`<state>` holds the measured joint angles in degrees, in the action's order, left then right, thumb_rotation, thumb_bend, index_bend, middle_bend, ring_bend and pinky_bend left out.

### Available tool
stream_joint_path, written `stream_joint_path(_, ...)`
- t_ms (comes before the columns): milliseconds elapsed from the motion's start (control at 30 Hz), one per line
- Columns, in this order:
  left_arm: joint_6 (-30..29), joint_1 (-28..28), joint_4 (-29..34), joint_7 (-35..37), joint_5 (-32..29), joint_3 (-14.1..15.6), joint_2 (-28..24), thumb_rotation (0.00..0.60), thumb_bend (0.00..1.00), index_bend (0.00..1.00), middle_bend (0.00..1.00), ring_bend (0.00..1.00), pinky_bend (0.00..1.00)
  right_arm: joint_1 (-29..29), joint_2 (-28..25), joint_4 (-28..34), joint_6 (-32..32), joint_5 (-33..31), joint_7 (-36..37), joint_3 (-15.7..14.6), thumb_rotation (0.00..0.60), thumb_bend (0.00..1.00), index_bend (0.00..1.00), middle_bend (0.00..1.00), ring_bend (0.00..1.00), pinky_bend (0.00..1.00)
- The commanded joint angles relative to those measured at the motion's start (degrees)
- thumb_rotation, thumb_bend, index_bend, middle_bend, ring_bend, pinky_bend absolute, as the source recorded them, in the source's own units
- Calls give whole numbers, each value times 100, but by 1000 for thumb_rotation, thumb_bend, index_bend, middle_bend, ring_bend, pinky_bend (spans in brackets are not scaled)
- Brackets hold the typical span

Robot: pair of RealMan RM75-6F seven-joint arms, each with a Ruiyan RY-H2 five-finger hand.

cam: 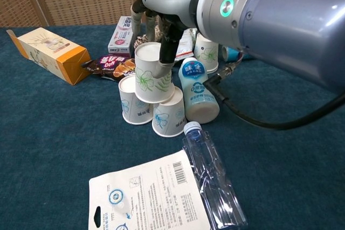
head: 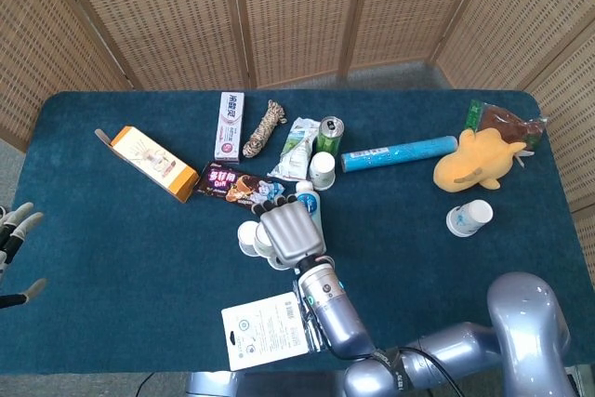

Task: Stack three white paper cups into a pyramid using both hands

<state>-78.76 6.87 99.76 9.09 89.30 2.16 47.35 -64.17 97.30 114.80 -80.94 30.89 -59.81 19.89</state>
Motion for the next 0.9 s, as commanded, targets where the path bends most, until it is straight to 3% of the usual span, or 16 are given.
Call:
stream_joint_path(33, -2, -3, -2, 5, -6, -1, -1, 600, 308, 0, 0, 0, 0, 18, -106, 136, -20, 59, 39, 18, 600, 53, 231, 324, 249, 359)
stream_joint_path(300, -31, -18, -12, 51, 10, 1, -13, 600, 308, 0, 0, 0, 0, 351, -609, 522, -124, 900, 525, -177, 600, 35, 230, 308, 241, 359)
stream_joint_path(667, -77, -52, 35, -21, 42, 19, -6, 600, 308, 0, 0, 0, 0, 1487, -1760, 531, -91, 2843, 2430, -744, 600, 45, 248, 309, 242, 359)
stream_joint_path(900, -104, -64, 76, -89, 58, 19, -4, 600, 308, 0, 0, 0, 0, 2273, -2431, -27, -178, 4068, 3997, -1166, 600, 36, 248, 308, 242, 359)
